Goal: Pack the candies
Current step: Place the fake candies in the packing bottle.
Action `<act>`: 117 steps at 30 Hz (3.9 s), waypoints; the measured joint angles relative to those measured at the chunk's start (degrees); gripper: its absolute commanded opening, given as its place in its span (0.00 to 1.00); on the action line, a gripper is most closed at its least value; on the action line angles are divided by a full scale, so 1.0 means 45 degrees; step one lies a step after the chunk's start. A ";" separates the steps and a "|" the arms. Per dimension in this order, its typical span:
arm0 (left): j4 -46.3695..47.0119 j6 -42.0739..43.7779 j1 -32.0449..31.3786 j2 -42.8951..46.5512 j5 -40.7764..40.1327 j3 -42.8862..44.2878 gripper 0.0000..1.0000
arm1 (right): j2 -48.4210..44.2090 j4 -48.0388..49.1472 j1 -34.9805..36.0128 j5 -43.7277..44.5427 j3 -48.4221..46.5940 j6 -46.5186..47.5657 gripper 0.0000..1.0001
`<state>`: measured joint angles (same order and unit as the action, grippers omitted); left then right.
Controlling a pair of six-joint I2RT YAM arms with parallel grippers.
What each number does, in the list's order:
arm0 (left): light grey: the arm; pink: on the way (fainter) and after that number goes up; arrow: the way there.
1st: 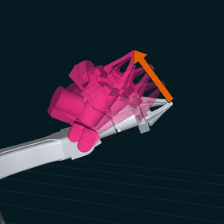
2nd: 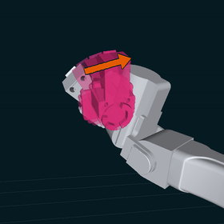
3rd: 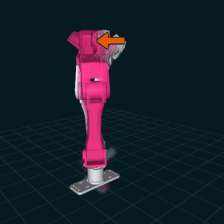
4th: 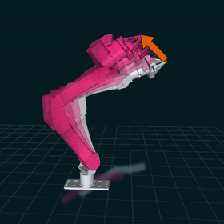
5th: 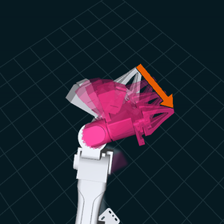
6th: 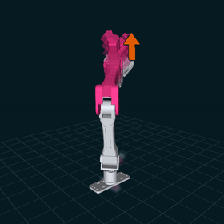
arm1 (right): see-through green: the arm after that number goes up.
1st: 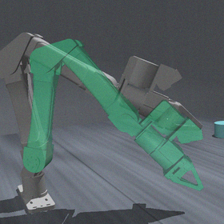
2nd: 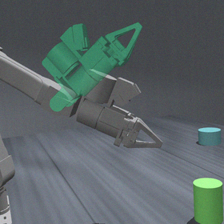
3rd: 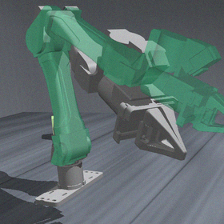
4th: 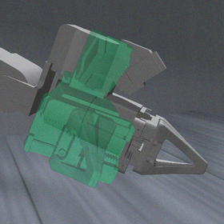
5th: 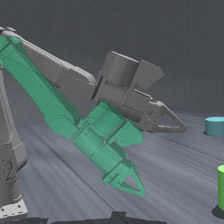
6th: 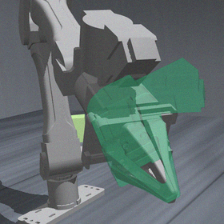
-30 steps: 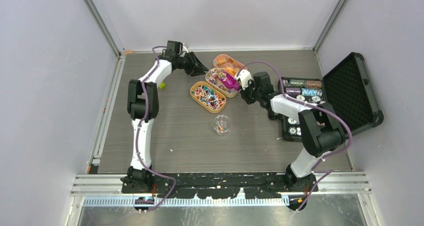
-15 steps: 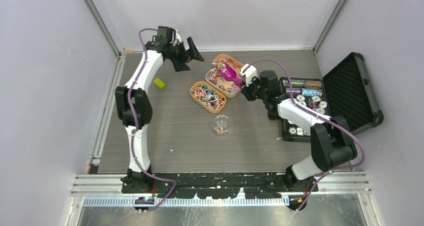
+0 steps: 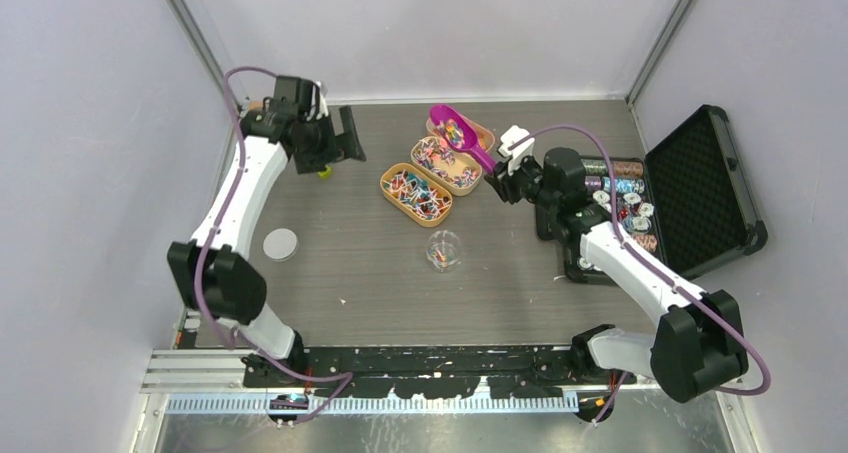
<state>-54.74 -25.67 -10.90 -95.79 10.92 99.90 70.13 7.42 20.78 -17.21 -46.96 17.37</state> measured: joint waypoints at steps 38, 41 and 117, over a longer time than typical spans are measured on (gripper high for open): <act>0.2890 0.2919 -0.0578 0.9452 -0.0189 -1.0472 1.00 | -0.4784 -1.4037 0.1443 0.0656 -0.1749 0.5829 0.00; 0.2900 0.3041 -0.0578 0.9564 -0.0078 -1.0472 1.00 | -0.4789 -1.4979 0.1928 0.1515 -0.2045 0.6130 0.00; 0.2919 0.3419 -0.0758 1.0506 -0.1098 -1.0472 1.00 | 0.3152 -1.8258 0.8738 1.1205 -0.7368 0.6183 0.00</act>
<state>-41.60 -10.28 -14.31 -48.51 5.98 52.77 84.31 -74.74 60.10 33.21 -80.12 45.19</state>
